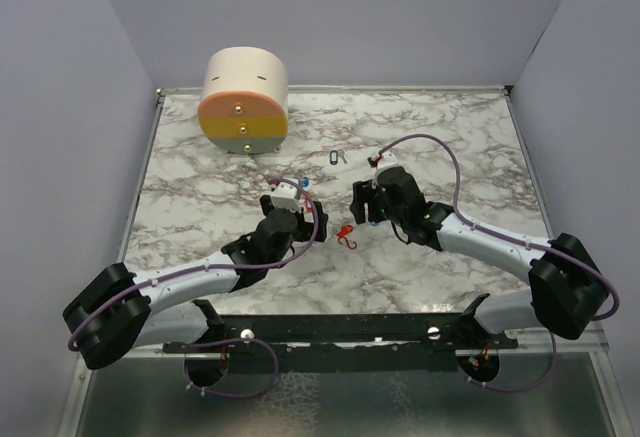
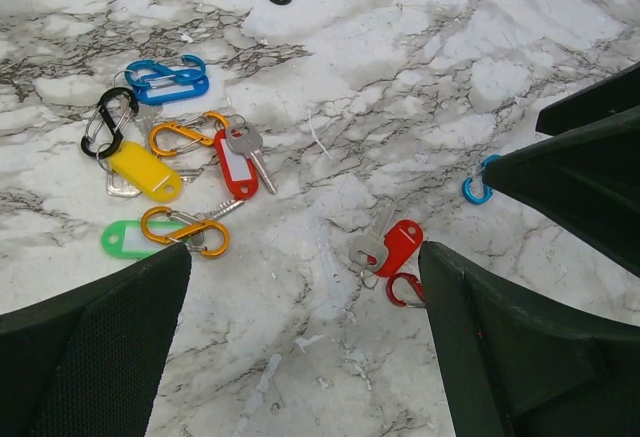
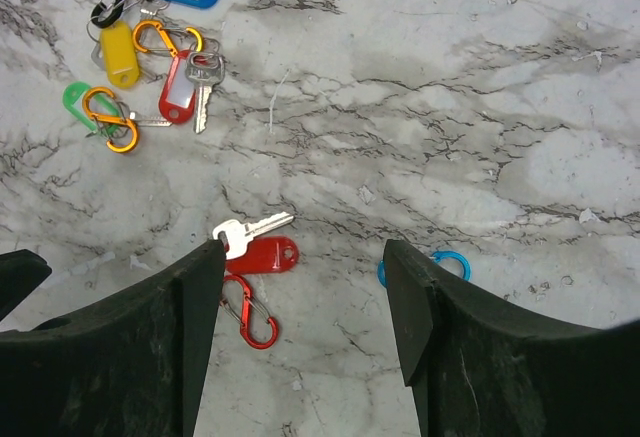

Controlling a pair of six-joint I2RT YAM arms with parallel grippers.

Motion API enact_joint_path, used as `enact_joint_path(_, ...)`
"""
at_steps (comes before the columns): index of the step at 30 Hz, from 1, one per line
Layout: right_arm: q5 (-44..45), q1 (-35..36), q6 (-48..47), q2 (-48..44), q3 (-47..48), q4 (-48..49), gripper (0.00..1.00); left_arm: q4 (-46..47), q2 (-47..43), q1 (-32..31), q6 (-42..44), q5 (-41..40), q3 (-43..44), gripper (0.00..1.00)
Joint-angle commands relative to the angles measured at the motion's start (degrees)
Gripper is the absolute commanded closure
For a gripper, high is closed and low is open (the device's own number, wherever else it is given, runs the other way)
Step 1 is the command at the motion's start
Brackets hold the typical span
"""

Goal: Put the keys on the keyring

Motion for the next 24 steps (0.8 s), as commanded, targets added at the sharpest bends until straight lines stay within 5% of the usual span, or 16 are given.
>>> enact_joint_path(1, 2.4, 0.2, -0.2, -0.8, -0.2, -0.4, 0.36, 1.6, 0.8, 0.2, -0.5, 1.1, 1.9, 0.02)
enact_joint_path(13, 4.6, -0.6, 0.3, 6.8, 8.0, -0.6, 0.44, -0.1, 6.6, 0.8, 5.0, 0.2, 9.2, 0.04)
enact_joint_path(24, 6.1, -1.0, -0.3, -2.2, 4.0, -4.3, 0.44, -1.4, 24.2, 11.3, 9.4, 15.0, 24.6, 0.05)
